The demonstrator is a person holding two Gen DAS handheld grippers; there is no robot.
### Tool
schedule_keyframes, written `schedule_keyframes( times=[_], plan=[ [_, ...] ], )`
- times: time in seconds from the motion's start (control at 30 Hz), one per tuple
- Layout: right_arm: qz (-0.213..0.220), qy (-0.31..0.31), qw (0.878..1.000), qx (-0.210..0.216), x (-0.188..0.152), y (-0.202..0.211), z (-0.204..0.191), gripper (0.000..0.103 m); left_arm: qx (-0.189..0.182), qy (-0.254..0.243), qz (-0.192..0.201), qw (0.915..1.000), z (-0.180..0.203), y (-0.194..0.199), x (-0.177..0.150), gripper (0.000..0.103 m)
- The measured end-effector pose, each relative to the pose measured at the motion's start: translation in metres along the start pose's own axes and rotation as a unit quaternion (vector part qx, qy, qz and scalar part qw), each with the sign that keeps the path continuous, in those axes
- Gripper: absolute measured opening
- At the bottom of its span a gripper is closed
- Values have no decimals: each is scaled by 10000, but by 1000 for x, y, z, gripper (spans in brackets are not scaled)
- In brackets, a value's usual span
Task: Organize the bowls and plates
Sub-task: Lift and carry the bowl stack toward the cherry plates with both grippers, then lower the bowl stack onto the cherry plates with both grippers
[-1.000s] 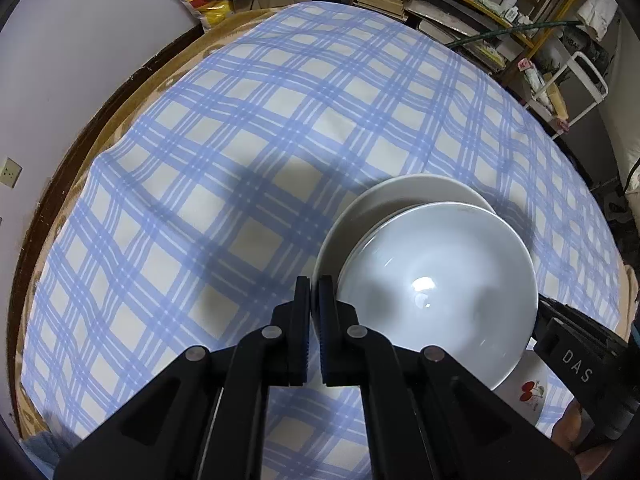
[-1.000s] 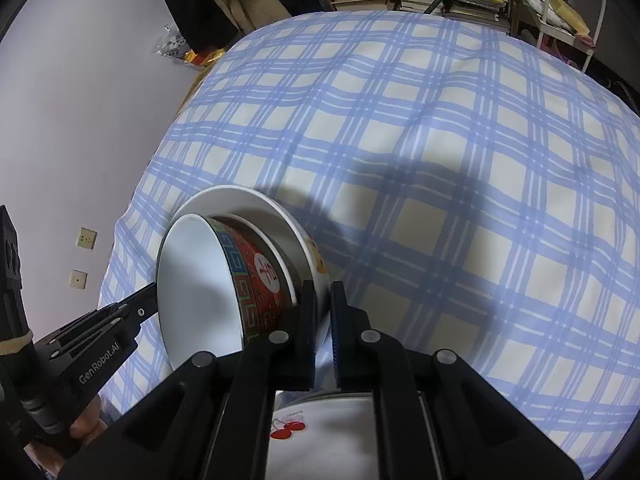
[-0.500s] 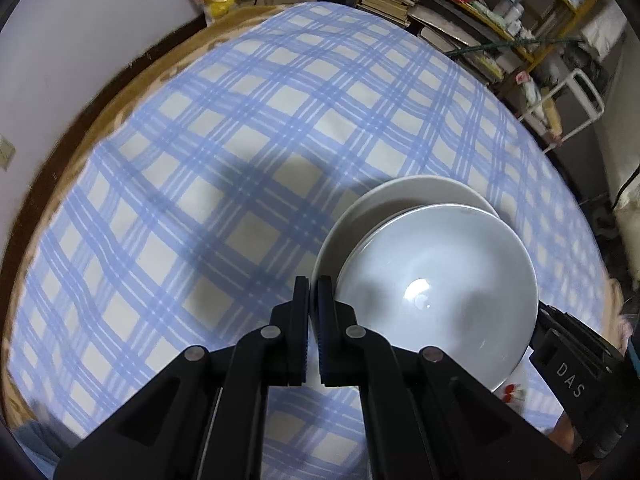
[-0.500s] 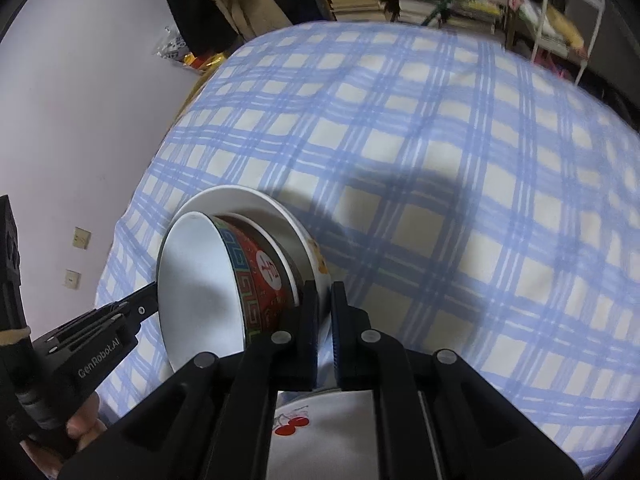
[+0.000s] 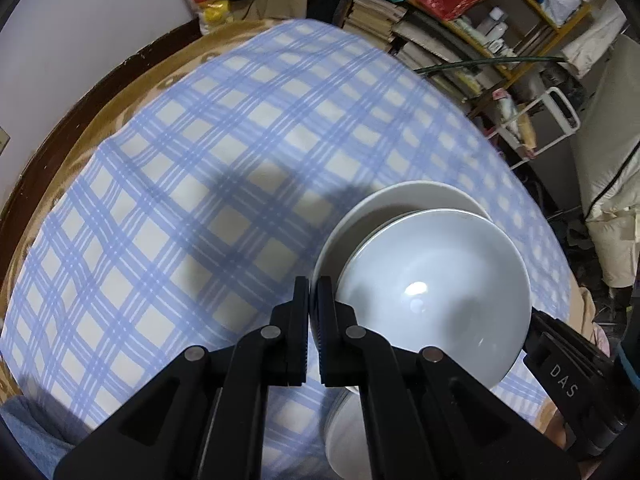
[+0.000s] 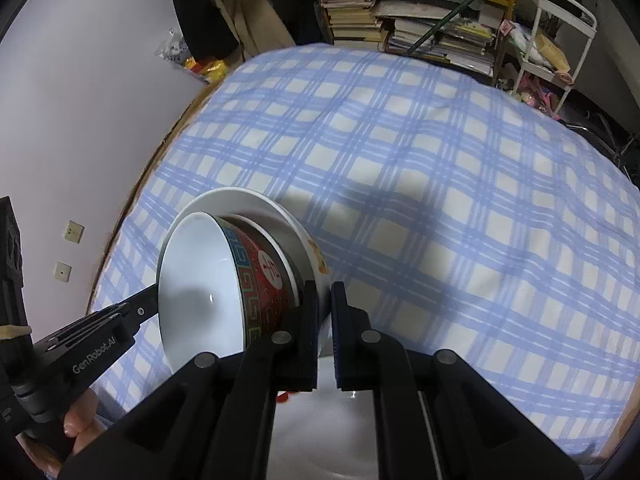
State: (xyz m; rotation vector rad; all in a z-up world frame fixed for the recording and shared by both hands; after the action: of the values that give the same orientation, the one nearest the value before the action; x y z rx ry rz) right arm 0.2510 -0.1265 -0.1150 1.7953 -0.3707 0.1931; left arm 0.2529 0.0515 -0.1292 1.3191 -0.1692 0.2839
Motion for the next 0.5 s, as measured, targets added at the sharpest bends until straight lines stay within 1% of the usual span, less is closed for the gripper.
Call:
schedule_keyframes(
  times=[0.2,0.33,0.5],
  plan=[
    [100,-169,9998,35,-18,32,12,10,-35,-113,47,9999,17,25,-20,1],
    [61,-181,9998,-11,-34,45,20,10,7,-221,49,9997,28,31,-37,1],
    [43,-195,9998,-66,-51,56,31,10,-61,-212,-38,9997,37,32,-57,1]
  ],
)
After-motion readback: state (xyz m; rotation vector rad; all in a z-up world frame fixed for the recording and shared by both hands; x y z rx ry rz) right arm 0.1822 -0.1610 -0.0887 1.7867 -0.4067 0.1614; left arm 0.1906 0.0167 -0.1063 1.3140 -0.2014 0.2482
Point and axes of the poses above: each gripper's, at about its wrist camera, not at the fingertips, and y roughly against the way its jaws point, z to its right, x to its top, the point moved 2 cm from there along -y, roughly the way its jaws point, and after that the axes turned 1 degree about -y, right-handed, at the moved point
